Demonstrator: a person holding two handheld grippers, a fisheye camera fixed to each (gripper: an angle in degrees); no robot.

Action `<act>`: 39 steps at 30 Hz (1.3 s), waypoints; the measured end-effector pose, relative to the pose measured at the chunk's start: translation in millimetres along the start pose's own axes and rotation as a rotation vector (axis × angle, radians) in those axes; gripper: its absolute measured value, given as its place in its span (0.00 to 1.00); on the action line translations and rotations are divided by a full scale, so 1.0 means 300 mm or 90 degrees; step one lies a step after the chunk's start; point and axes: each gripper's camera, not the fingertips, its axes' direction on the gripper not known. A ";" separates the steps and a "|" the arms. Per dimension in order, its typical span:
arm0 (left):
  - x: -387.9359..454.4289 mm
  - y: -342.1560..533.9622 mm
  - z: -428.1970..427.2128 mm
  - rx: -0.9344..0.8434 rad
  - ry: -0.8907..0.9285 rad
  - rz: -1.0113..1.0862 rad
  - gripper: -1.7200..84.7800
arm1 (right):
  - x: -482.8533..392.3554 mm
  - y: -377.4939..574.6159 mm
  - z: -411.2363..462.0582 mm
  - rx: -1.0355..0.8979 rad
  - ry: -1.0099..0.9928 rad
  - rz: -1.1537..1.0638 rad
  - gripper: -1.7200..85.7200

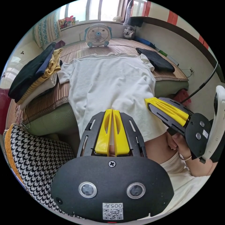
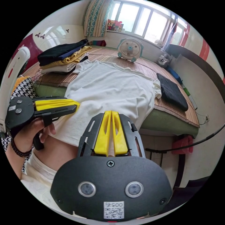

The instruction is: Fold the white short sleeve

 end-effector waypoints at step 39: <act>0.155 -0.049 0.066 0.003 -0.036 0.020 0.01 | 0.095 0.004 0.046 0.005 -0.105 0.057 0.00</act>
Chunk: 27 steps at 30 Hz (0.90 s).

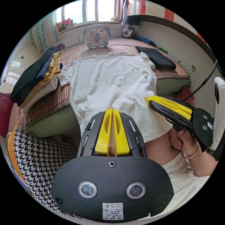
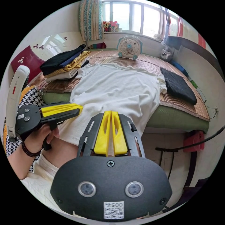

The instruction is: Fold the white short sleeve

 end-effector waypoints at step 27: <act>0.060 0.018 0.072 0.003 0.001 -0.001 0.01 | 0.033 0.002 0.023 0.000 -0.010 0.008 0.00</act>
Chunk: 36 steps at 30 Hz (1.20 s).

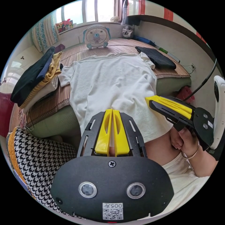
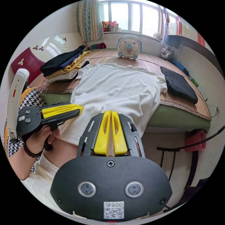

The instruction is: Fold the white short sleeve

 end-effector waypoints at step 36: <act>-0.885 0.144 0.212 0.160 0.134 -0.446 0.12 | 0.080 -0.015 0.040 -0.001 -0.053 0.017 0.00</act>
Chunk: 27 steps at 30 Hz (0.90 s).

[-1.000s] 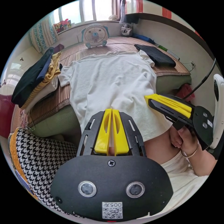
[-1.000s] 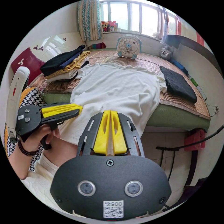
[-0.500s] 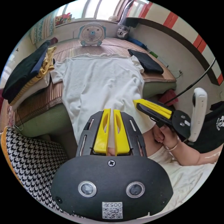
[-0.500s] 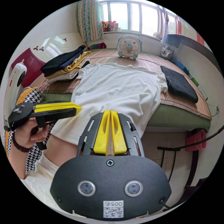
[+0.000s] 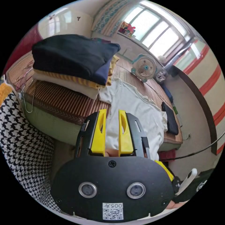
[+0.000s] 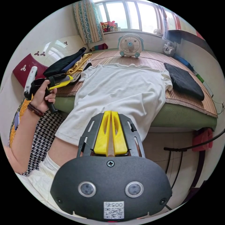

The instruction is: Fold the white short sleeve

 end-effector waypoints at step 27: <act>0.148 -0.039 0.255 0.123 -0.138 -0.011 0.06 | 0.020 -0.027 0.030 -0.005 0.005 -0.006 0.00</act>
